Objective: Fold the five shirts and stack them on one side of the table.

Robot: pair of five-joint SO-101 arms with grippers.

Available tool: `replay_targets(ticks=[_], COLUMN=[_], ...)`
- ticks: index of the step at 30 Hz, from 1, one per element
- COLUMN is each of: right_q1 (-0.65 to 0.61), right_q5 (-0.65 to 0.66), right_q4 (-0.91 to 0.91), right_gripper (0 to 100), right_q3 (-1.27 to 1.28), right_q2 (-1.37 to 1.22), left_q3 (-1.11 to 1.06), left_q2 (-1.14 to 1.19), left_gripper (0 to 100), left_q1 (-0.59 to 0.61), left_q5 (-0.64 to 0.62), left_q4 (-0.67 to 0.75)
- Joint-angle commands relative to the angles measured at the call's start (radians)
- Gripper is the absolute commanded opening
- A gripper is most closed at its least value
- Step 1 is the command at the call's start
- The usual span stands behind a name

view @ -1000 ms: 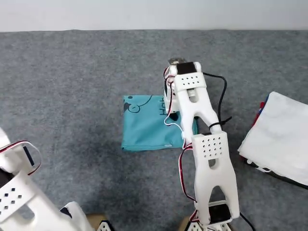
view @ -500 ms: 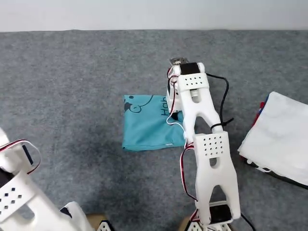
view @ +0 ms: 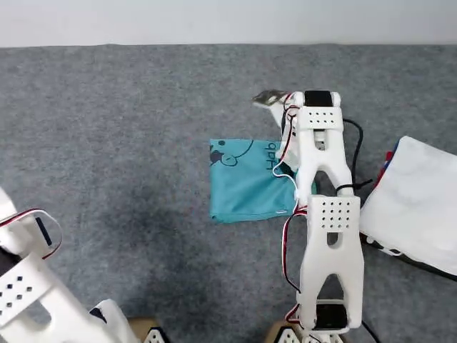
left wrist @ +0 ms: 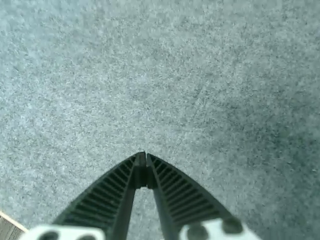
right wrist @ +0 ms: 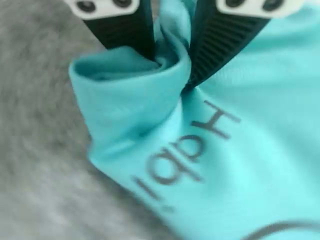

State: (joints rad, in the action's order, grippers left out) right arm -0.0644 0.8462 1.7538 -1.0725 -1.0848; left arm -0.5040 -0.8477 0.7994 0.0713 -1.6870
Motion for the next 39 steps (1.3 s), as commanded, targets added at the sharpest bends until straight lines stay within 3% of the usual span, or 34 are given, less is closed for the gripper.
replay_targets(ticks=[1,6,14,20,27,32,35,39], right_q1=[0.030,0.001,-0.039,-0.033,-0.015,-0.013,-0.019,-0.045], right_q5=[0.221,0.339,0.382,0.365,-0.146,-0.499,-0.729,-0.870], right_q4=[-0.004,-0.108,-0.297,-0.223,-0.176,-0.176,-0.085,0.048], right_gripper=[1.0,1.0,1.0,6.7,27.6,27.4,27.4,25.1], right_q3=[-0.100,-0.181,-0.152,-0.187,-0.310,-0.361,-0.416,-0.468], right_q2=[0.099,0.099,0.081,0.094,0.099,0.105,0.120,0.151], left_q3=[-0.001,-0.001,-0.001,-0.001,-0.001,-0.002,-0.002,-0.002], left_q2=[-0.012,-0.012,-0.012,-0.014,-0.014,-0.014,-0.014,-0.014], left_gripper=[0,0,0,0,0,0,0,0], left_q1=[-0.002,-0.002,-0.002,-0.002,-0.002,-0.002,-0.002,-0.002], left_q5=[0.011,0.011,0.011,0.011,0.011,0.011,0.011,0.011], left_q4=[0.021,0.021,0.021,0.020,0.020,0.020,0.020,0.020])
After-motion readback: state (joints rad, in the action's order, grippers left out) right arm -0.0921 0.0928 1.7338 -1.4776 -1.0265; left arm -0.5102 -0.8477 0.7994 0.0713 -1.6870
